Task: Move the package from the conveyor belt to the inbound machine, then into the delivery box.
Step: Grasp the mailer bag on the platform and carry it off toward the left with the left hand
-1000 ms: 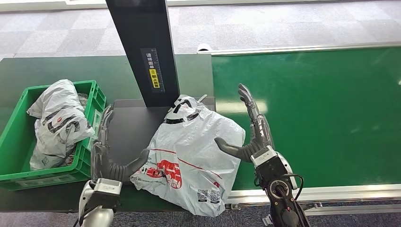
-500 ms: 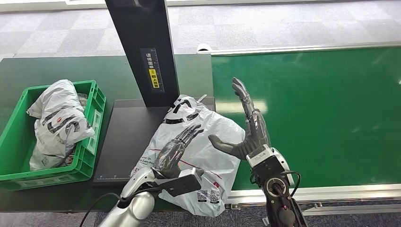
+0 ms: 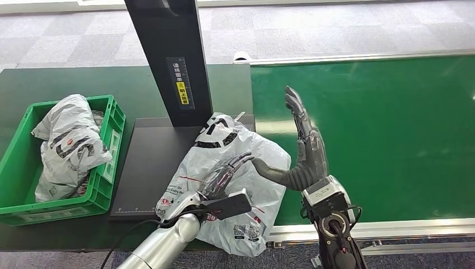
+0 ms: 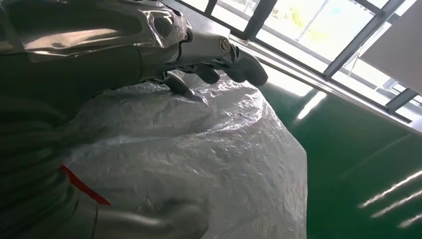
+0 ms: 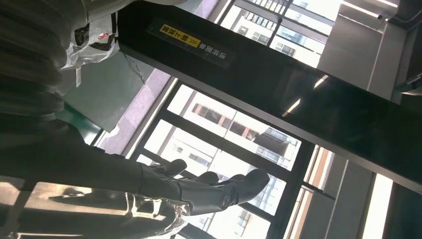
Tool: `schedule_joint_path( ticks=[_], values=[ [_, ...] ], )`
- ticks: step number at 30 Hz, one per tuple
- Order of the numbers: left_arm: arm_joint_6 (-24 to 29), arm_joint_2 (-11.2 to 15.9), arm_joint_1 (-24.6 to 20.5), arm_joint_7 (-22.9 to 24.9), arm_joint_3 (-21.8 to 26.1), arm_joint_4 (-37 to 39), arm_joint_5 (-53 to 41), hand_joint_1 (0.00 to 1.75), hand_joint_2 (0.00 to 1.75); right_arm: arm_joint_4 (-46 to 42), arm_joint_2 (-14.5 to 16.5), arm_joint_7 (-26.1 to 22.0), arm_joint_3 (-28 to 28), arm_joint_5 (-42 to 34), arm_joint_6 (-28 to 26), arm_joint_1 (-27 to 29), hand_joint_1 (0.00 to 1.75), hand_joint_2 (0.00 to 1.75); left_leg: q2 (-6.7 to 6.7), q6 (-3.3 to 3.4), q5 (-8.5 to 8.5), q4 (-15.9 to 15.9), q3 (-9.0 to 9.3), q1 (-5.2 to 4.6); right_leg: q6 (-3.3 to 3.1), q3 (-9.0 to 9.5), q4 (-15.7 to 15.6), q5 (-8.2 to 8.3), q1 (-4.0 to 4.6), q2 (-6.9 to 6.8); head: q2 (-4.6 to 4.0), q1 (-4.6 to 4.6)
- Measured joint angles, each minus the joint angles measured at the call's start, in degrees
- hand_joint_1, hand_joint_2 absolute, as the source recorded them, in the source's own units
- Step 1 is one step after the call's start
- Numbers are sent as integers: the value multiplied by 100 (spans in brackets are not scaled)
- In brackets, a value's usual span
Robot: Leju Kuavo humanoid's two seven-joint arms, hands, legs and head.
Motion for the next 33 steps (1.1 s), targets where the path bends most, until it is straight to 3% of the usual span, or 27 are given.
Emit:
schedule_joint_path(
  ticks=[25,28,29,32,33],
  values=[
    [-29,-139,-232,-254,93,423,338,175,175,-110,-2,-64,-93,-166,-147,15,0,175,0,0,0,0,0,0,0,0,0,0,0,0,0,0],
    [-28,-146,-232,-260,107,418,347,130,175,-110,-2,-64,-99,-168,-150,15,0,175,0,0,0,0,0,0,0,0,0,0,0,0,0,0],
    [-27,-146,-232,-260,109,416,347,94,175,-110,-2,-64,-102,-168,-150,15,0,175,0,0,0,0,0,0,0,0,0,0,0,0,0,0],
    [-19,-145,-230,-261,113,387,347,8,175,-110,-2,-64,-112,-168,-150,15,0,175,0,0,0,0,-1,0,0,0,0,0,0,0,0,0],
    [-19,-144,-228,-261,113,366,345,0,175,-110,-2,-64,-116,-168,-150,15,0,175,0,0,0,0,-2,0,0,0,0,0,0,0,0,0]
  ],
)
